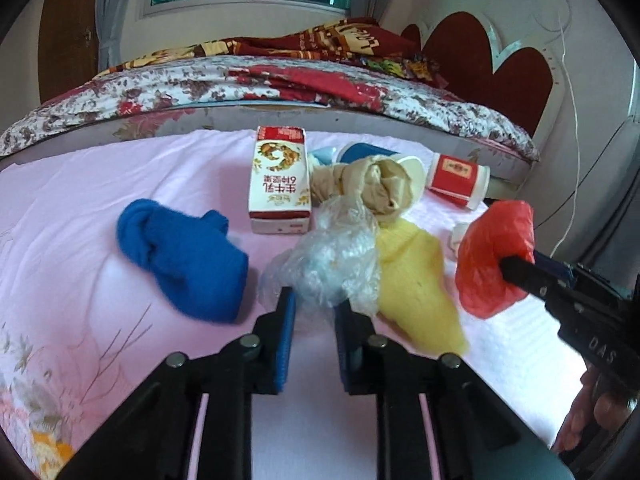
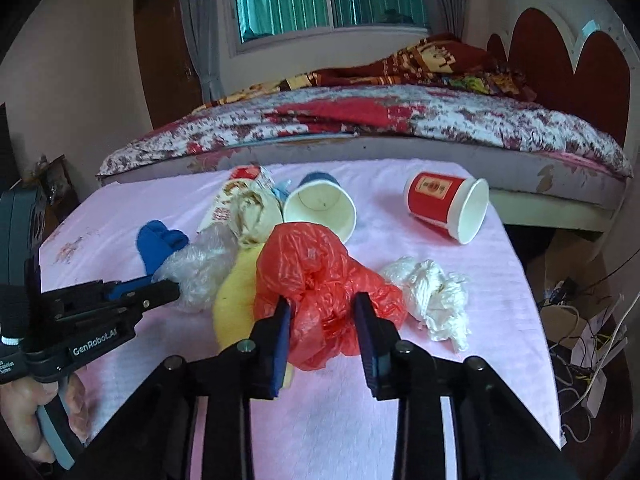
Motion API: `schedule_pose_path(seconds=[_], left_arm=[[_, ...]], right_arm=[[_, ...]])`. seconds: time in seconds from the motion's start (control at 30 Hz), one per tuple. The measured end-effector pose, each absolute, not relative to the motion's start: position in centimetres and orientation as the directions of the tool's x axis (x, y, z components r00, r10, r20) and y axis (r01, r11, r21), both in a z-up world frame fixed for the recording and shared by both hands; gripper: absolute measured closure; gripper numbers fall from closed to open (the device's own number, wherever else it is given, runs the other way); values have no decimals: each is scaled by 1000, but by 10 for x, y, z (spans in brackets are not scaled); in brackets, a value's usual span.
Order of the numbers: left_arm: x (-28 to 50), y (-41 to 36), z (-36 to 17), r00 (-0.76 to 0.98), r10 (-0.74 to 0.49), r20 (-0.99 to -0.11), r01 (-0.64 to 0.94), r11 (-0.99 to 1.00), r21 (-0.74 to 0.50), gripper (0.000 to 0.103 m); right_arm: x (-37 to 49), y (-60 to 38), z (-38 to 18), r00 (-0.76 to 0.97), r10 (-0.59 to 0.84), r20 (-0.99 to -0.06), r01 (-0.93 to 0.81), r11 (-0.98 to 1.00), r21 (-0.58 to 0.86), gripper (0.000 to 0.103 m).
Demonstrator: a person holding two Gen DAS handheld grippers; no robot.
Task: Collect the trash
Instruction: 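Grasp the clear plastic bag with the left tool while the right tool grasps the red bag, then carry the clear and red bags over the black bin and release both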
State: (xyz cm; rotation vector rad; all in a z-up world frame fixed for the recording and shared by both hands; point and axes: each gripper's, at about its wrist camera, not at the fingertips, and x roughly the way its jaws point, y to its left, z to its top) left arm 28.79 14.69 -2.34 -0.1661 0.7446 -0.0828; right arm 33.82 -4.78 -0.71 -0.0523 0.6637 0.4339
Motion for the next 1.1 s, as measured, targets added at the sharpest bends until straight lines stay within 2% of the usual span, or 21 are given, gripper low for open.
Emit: schedule_pose_path(seconds=[0.33,0.5,0.67,1.1], left_arm=[[233,143,0,781,-154,-605,36,979,-203,87],[213,125,2,783,-188,-593,87,977,-195,94],[202,107,4,774,-232,-589,130,969,-212,96],[178,52,16,763,-316,-563,237,948,-212,98]], right_arm=[[289,-69,13,725,371,-581,-402,912,81,71],[260,-89,17,736,349,-580,-388,920,61,71],[241,-109,17,740,328,-587,-366,929,58,71],[199,-170,26,776,268,-571,-291,955,52,71]])
